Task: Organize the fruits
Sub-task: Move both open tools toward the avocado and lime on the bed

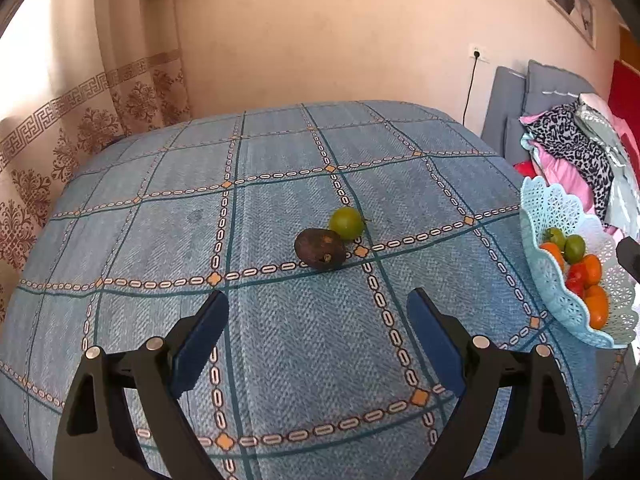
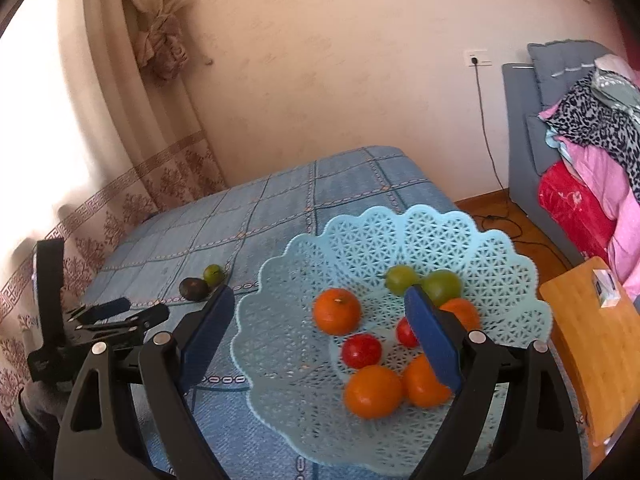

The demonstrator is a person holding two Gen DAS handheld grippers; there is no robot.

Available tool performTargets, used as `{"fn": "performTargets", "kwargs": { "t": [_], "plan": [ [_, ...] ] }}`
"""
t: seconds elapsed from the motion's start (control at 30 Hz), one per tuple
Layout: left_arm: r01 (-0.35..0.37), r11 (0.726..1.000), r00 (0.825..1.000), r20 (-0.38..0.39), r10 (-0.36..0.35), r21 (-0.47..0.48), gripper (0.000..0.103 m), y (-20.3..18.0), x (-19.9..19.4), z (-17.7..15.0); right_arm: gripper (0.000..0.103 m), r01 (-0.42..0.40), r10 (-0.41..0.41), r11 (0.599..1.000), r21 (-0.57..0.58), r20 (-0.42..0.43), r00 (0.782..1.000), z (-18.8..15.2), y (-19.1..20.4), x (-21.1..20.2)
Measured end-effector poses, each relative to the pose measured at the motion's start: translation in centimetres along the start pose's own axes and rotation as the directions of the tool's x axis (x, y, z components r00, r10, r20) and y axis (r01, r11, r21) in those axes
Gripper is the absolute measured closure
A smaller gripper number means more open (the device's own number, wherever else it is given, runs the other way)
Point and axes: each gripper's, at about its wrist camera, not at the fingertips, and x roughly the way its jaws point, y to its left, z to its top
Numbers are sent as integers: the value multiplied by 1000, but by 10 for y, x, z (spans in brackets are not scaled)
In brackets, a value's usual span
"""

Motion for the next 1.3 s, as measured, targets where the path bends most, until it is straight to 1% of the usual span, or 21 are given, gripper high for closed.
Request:
{"fn": "performTargets", "kwargs": {
  "t": [0.1, 0.3, 0.4, 0.5, 0.57, 0.63, 0.8, 0.87, 0.93, 1.0, 1.03, 1.07, 1.17, 1.3],
  "plan": [
    [-10, 1000, 1000, -4, 10, 13, 13, 2, 8, 4, 15, -8, 8, 1000, -28, -10, 1000, 3, 10, 4],
    [7, 1000, 1000, -31, -7, 26, 13, 6, 28, 17, 15, -29, 28, 997, -71, -16, 999, 14, 31, 10],
    [33, 999, 998, -58, -31, 34, 17, 6, 40, 22, 15, -38, 36, 995, -88, -27, 999, 17, 41, 18],
    [42, 998, 997, -72, -39, 44, 20, 5, 47, 25, 15, -45, 41, 993, -105, -44, 998, 18, 51, 28],
    [51, 998, 995, -88, -46, 46, 25, 5, 54, 27, 15, -47, 42, 992, -114, -50, 998, 19, 55, 34],
    [58, 997, 993, -104, -53, 43, 26, 6, 62, 28, 15, -49, 42, 992, -119, -57, 998, 21, 59, 41],
    [79, 997, 986, -149, -76, 15, 37, 12, 80, 32, 15, -45, 36, 991, -125, -73, 997, 26, 66, 57],
    [86, 996, 985, -154, -83, 12, 44, 13, 84, 33, 15, -40, 29, 991, -129, -82, 996, 27, 69, 63],
    [93, 996, 985, -145, -90, 14, 47, 13, 85, 34, 15, -38, 26, 990, -133, -90, 996, 28, 72, 67],
    [113, 993, 984, -138, -109, 22, 53, 12, 85, 33, 15, -35, 22, 989, -142, -96, 995, 29, 77, 73],
    [126, 992, 983, -135, -122, 23, 60, 11, 86, 33, 15, -35, 20, 989, -147, -99, 995, 29, 80, 76],
    [145, 989, 981, -132, -141, 23, 62, 10, 85, 34, 15, -35, 20, 988, -150, -101, 995, 29, 82, 77],
    [161, 987, 979, -128, -158, 17, 63, 12, 83, 33, 15, -32, 15, 986, -163, -106, 994, 30, 92, 86],
    [141, 990, 983, -116, -142, -15, 63, 27, 74, 33, 15, -34, 14, 984, -173, -119, 993, 31, 102, 98]
  ]
}}
